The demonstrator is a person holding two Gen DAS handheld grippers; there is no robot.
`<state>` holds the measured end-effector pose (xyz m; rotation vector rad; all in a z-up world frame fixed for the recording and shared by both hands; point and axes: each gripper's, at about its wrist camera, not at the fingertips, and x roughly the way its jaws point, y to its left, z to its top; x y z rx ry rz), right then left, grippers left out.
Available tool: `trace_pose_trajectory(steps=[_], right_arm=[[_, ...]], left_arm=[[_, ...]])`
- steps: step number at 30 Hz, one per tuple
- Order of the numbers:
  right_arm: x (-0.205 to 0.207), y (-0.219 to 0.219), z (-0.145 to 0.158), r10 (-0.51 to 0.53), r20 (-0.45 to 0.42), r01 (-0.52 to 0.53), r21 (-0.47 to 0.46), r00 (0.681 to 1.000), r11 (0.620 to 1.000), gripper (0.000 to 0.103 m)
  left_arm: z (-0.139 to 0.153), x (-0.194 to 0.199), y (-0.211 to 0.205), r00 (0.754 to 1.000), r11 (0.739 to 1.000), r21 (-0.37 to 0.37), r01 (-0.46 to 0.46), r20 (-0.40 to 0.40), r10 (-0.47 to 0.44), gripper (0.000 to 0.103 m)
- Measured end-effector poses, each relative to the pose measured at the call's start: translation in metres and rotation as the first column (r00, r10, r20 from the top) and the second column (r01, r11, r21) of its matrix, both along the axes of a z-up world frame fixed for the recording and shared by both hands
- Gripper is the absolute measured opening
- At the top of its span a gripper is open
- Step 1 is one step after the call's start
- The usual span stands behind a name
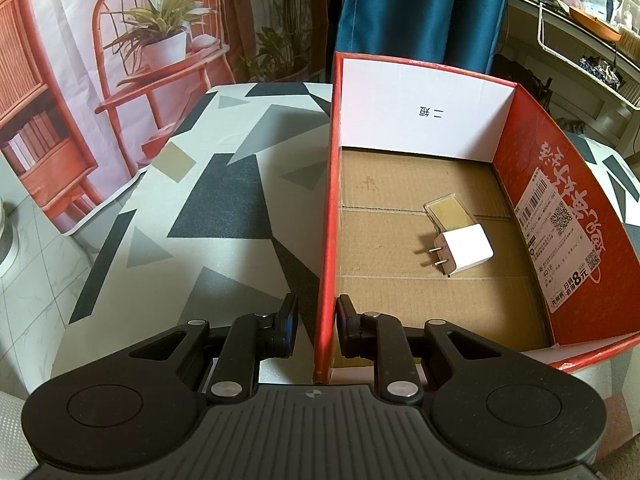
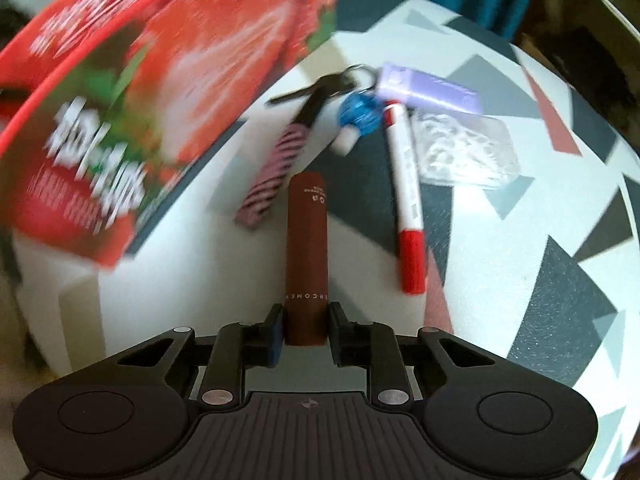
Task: Organize rigid objects
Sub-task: 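Roll the right gripper and grasp the brown tube across its middle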
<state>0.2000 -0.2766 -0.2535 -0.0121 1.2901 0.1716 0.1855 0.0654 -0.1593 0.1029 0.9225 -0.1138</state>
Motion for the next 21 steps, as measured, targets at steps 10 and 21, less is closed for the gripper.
trace_pose_trajectory(steps=[10, 21], right_arm=[[0.018, -0.018, -0.001, -0.324, -0.048, 0.328, 0.183, 0.945, 0.927, 0.028], [0.026, 0.010, 0.012, -0.159, 0.013, 0.149, 0.275, 0.987, 0.950, 0.064]], left_arm=[[0.001, 0.000, 0.000, 1.000, 1.000, -0.001, 0.002, 0.004, -0.001, 0.023], [0.001, -0.002, 0.000, 1.000, 1.000, 0.004, 0.004, 0.006, -0.004, 0.023]])
